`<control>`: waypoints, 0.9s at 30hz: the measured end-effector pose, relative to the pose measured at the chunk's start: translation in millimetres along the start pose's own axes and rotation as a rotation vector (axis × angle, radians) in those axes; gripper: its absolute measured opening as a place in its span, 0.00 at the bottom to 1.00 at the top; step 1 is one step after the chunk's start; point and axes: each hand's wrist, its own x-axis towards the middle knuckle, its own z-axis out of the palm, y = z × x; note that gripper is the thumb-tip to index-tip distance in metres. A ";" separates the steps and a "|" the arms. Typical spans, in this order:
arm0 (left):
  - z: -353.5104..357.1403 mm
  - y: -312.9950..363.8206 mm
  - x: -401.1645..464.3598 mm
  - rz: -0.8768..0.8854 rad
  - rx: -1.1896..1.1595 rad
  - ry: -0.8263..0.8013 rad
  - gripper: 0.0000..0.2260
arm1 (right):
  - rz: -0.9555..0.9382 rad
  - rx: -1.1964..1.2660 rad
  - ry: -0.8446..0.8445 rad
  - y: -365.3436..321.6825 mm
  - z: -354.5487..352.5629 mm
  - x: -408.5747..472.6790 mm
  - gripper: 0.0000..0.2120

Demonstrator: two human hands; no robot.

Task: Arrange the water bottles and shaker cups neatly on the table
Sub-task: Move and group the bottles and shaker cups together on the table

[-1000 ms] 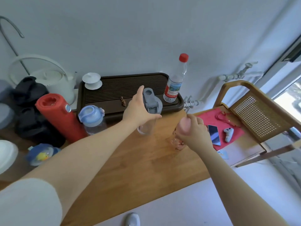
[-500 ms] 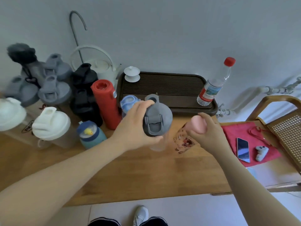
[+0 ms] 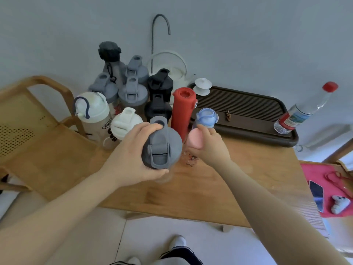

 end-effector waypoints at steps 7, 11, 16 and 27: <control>-21.4 -12.4 -9.2 0.050 -0.029 -0.015 0.40 | 0.000 -0.111 0.215 -28.3 5.8 -10.7 0.37; -31.7 -8.5 5.7 0.145 -0.062 -0.013 0.41 | -0.208 0.574 0.092 -64.8 -32.3 -44.0 0.30; -45.1 25.3 36.8 0.282 -0.258 0.008 0.43 | -0.410 0.625 -0.016 -103.9 -69.7 -64.7 0.46; -60.4 50.0 127.6 0.338 -0.356 -0.011 0.40 | -0.405 0.579 0.439 -110.6 -157.3 0.8 0.37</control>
